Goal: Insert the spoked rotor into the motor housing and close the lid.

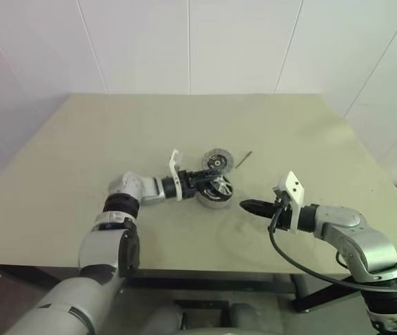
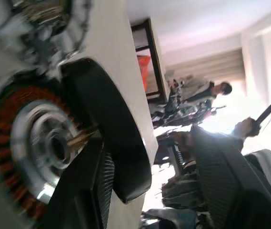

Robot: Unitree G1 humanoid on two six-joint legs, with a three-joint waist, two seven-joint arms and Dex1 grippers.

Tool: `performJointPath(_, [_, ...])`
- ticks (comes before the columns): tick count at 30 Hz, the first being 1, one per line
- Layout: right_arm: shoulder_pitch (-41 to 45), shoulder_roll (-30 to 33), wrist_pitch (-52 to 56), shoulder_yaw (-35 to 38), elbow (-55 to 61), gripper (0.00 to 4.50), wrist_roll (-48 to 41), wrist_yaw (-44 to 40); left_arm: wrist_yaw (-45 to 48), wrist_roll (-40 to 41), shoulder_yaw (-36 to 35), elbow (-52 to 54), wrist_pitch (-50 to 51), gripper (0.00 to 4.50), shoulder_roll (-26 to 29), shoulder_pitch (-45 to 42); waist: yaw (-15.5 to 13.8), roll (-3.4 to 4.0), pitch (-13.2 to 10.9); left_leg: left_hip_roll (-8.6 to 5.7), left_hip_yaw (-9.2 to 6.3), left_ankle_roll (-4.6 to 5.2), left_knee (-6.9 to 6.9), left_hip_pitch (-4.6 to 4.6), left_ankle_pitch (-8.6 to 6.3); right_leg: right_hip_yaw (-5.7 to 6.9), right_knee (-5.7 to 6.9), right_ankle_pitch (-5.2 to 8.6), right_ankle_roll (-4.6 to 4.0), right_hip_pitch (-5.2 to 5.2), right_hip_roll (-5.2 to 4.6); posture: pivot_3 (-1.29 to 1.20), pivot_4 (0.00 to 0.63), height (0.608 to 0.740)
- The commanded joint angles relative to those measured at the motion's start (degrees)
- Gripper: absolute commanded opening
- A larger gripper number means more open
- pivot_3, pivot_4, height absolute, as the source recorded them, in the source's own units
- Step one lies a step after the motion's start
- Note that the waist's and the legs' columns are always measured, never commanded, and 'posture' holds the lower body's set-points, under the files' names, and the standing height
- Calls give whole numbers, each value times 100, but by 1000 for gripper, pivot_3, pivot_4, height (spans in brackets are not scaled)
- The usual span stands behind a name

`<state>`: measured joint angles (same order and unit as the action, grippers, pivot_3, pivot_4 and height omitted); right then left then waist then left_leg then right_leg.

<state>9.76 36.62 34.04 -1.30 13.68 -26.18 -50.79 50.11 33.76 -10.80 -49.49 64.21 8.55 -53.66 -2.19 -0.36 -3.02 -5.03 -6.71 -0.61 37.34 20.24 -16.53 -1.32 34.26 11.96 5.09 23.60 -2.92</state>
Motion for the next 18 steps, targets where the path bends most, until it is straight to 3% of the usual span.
performJointPath(1, [161, -26, -110, 85, 51, 0, -39, -6, 602, -398, 884, 828, -217, 2614, 279, -111, 15, 2, 1, 1, 3, 0, -3, -2, 0, -3, 0, 0, -1, 1, 0, 0, 0, 740])
performJointPath(4, [202, -54, -133, 57, 4, 0, -16, -3, 1023, -937, 1746, 1167, -715, 2614, 629, -13, 15, 2, 1, 3, 7, 0, -8, -5, 0, -10, 1, 0, -3, 4, 2, 0, 0, 740])
performJointPath(6, [219, -65, -151, 49, -24, 0, -4, -2, 1221, -1029, 1903, 1152, -836, 2614, 762, -15, 4, 2, 1, 4, 8, 0, -7, -6, 0, -11, 2, -1, -4, 4, 4, 0, 0, 740])
performJointPath(18, [191, -106, -222, 13, -85, 0, 68, 30, 1070, -777, 1399, 1033, -541, 2614, 574, 205, -2, 1, 1, 4, 7, 8, 2, 2, -2, -8, 0, -2, -3, 5, 10, 0, 0, 740])
